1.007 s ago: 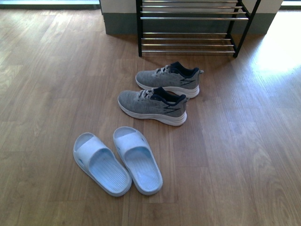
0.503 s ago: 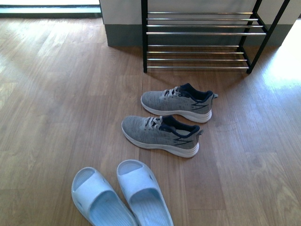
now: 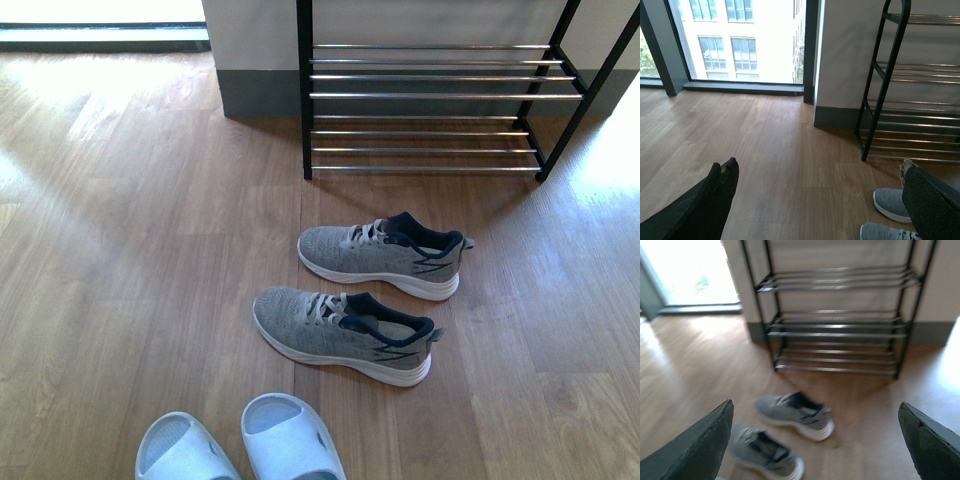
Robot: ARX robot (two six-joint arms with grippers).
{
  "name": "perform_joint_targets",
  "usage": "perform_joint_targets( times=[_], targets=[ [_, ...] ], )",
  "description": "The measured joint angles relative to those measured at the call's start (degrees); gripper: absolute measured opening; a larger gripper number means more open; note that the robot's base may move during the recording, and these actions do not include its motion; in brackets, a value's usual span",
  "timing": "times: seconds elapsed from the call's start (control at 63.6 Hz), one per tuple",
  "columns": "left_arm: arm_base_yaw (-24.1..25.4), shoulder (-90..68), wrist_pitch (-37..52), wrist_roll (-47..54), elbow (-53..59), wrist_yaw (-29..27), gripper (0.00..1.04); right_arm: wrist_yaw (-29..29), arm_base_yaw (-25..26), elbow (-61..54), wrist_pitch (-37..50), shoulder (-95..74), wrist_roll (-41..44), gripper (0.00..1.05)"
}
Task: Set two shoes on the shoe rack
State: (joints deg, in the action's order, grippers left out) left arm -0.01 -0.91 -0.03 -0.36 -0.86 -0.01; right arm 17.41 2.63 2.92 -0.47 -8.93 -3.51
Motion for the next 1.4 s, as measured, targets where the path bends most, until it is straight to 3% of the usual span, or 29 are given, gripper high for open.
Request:
perform_joint_targets(
  times=[0.299, 0.456, 0.535, 0.692, 1.022, 1.258, 1.4],
  targets=[
    [0.0, 0.0, 0.0, 0.0, 0.0, 0.0, 0.95, -6.0, -11.4, 16.3, 31.5, -54.4, 1.3, 0.96],
    [0.0, 0.0, 0.0, 0.0, 0.0, 0.0, 0.95, -8.9, -14.5, 29.7, 37.0, -82.2, 2.4, 0.96],
    [0.0, 0.0, 0.0, 0.0, 0.0, 0.0, 0.95, -10.4, -15.6, 42.0, 34.5, -99.9, 4.9, 0.96],
    [0.0, 0.0, 0.0, 0.0, 0.0, 0.0, 0.95, -12.2, -16.1, 59.6, 27.2, -119.3, 10.9, 0.96],
    [0.0, 0.0, 0.0, 0.0, 0.0, 0.0, 0.95, -14.8, -15.6, 94.8, 9.4, -148.5, 23.6, 0.96],
    [0.0, 0.0, 0.0, 0.0, 0.0, 0.0, 0.95, -15.0, -13.7, 111.6, 0.7, -159.4, 31.1, 0.96],
    [0.0, 0.0, 0.0, 0.0, 0.0, 0.0, 0.95, -13.3, -13.2, 113.7, -0.7, -160.3, 31.1, 0.96]
  ],
)
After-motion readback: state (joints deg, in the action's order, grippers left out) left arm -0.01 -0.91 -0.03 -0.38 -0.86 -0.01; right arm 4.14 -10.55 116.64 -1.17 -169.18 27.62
